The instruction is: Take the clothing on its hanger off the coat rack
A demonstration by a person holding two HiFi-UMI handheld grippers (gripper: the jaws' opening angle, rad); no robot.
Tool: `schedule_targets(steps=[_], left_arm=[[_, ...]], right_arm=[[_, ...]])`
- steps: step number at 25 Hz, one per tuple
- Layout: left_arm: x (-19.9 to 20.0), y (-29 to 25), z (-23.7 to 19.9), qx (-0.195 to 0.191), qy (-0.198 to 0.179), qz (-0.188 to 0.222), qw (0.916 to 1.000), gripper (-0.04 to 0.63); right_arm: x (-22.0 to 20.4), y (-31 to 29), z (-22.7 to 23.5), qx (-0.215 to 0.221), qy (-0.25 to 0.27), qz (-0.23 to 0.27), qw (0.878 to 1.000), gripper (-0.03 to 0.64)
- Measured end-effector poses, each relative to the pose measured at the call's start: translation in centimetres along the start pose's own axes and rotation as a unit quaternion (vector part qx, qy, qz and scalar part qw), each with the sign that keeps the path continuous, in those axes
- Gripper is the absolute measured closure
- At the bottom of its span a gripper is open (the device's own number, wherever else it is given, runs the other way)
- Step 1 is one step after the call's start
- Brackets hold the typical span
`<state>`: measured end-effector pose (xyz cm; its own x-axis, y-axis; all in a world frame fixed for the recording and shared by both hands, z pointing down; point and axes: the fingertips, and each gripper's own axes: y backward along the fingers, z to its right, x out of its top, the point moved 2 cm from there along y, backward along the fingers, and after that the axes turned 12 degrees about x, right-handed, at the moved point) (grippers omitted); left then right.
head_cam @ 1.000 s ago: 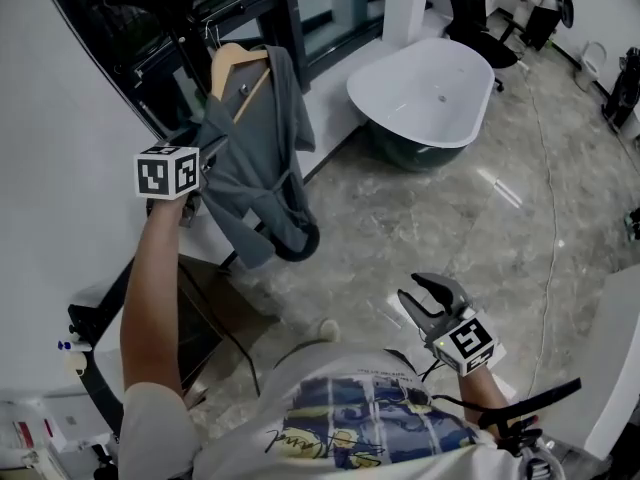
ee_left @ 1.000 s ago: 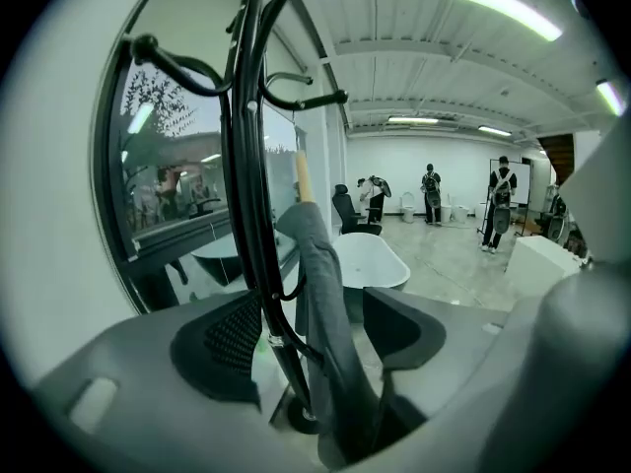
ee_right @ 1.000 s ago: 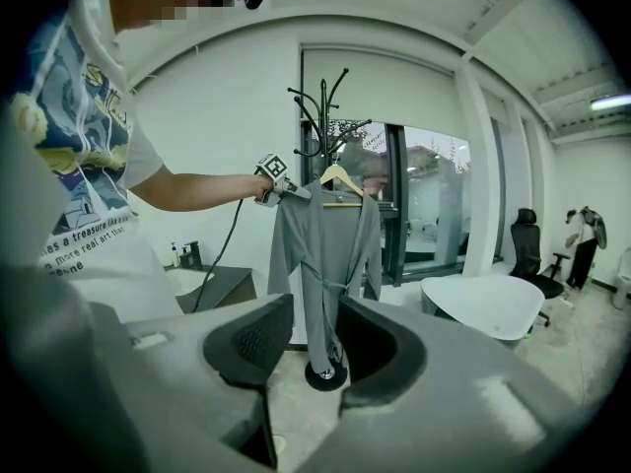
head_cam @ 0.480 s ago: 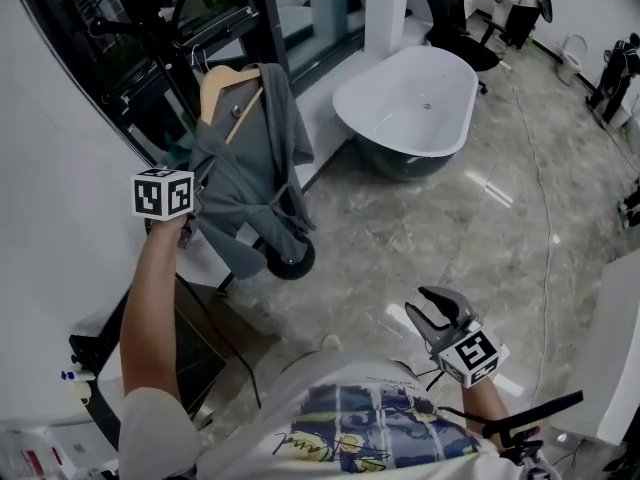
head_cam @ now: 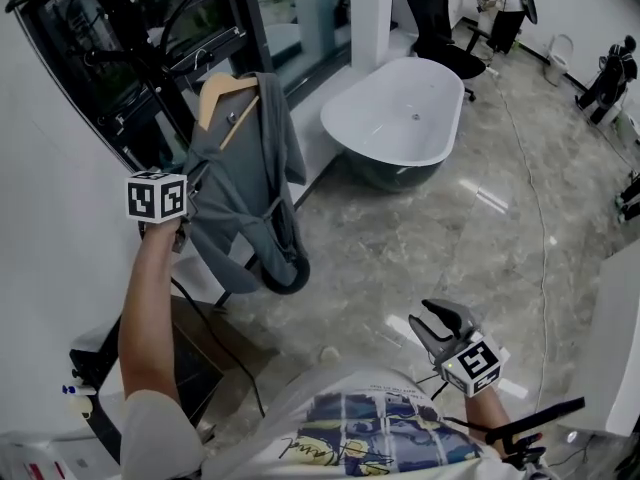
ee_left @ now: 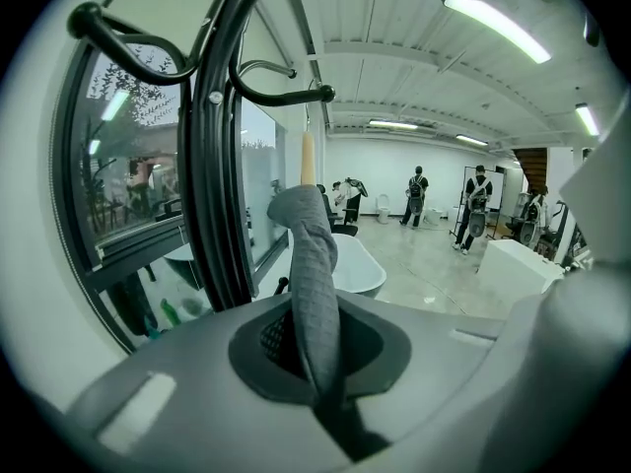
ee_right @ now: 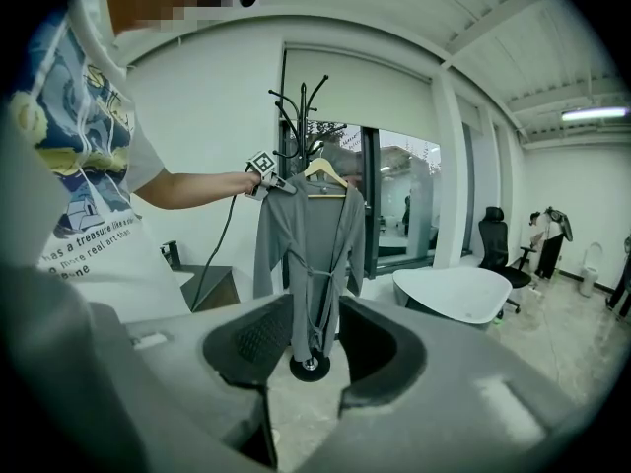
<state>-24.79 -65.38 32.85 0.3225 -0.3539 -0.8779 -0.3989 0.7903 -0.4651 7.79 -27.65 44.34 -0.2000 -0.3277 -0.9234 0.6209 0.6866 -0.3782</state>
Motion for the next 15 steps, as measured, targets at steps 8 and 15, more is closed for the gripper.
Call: schedule_targets(steps=[8, 15], left_arm=[[1.1, 0.7, 3.8, -0.016, -0.008, 0.019, 0.9997, 0.589], [0.8, 4.4, 9.3, -0.035, 0.012, 0.042, 0.9985, 0.589]], right_arm=[[-1.6, 3.5, 0.0, -0.013, -0.001, -0.004, 1.000, 0.472], [-3.0, 7.1, 1.4, -0.013, 0.011, -0.012, 1.000, 0.556]])
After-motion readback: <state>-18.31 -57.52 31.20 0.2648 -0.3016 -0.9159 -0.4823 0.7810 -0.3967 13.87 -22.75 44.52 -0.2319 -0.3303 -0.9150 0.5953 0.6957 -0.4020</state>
